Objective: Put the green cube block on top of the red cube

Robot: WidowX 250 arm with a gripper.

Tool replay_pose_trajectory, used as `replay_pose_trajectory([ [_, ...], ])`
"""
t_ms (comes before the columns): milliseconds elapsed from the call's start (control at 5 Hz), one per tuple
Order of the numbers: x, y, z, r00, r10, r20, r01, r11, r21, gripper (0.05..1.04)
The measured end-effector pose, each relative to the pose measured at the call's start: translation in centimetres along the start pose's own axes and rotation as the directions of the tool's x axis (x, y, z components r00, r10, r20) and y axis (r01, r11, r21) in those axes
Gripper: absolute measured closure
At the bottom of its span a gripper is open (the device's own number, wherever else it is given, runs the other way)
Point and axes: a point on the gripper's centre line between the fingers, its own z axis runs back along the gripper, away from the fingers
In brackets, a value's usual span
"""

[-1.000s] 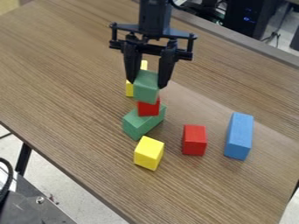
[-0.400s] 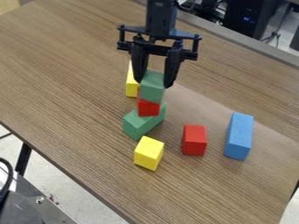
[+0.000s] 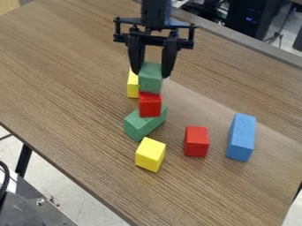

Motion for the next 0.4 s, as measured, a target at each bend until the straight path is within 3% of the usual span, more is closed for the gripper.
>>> replay_pose_trajectory([
  [400, 0.19, 0.57, 0.06, 1.000, 0.014, 0.001, -0.014, 1.000, -0.007, 0.529],
])
